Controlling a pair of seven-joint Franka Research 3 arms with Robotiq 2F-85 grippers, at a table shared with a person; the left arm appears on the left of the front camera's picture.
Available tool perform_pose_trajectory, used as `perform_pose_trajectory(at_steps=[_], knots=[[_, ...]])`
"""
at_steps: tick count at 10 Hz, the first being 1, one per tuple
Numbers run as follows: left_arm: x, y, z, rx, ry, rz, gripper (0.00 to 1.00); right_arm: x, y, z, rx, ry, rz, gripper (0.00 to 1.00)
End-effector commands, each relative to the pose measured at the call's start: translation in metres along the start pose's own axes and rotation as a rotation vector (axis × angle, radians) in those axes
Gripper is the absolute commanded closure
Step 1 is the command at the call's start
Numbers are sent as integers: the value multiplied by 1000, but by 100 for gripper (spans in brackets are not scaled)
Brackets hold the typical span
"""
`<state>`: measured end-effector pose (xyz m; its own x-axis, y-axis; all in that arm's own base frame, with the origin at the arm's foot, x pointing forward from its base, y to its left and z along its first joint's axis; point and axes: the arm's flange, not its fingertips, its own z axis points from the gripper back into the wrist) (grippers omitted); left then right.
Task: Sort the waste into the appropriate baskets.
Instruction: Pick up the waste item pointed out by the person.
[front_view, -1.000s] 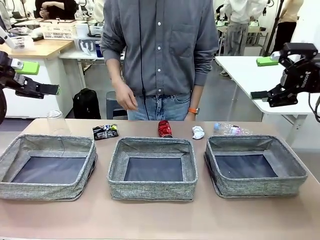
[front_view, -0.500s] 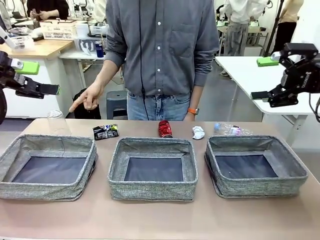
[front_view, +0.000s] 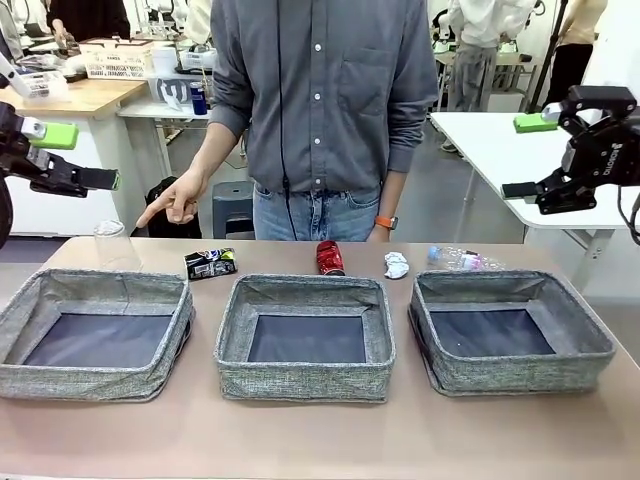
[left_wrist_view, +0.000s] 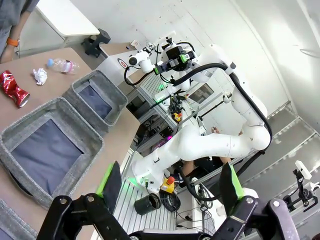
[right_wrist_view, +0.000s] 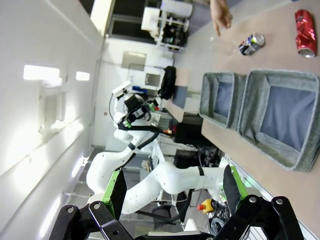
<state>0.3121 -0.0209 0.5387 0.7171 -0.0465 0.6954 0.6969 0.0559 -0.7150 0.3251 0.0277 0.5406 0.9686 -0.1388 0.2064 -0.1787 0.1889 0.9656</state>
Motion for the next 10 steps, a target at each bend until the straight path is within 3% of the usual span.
perform_pose_trajectory(at_steps=[1,3,4,6,7,8,9,10], knots=[[2,0,-2,-20,-16,-26,0,3,2,-3,26,-7,11,0],[0,0,0,0,0,0,0,3,2,-3,26,-7,11,0],[12,-8,8,442,10,-278,0,3,2,-3,26,-7,11,0],[35,13,45,608,285,-824,0,3,2,-3,26,-7,11,0],[38,23,69,685,233,-978,0,3,2,-3,26,-7,11,0],[37,30,89,740,181,-1013,0,3,2,-3,26,-7,11,0],[36,36,100,702,106,-956,0,3,2,-3,26,-7,11,0],[42,10,72,449,239,-655,0,3,2,-3,26,-7,11,0]])
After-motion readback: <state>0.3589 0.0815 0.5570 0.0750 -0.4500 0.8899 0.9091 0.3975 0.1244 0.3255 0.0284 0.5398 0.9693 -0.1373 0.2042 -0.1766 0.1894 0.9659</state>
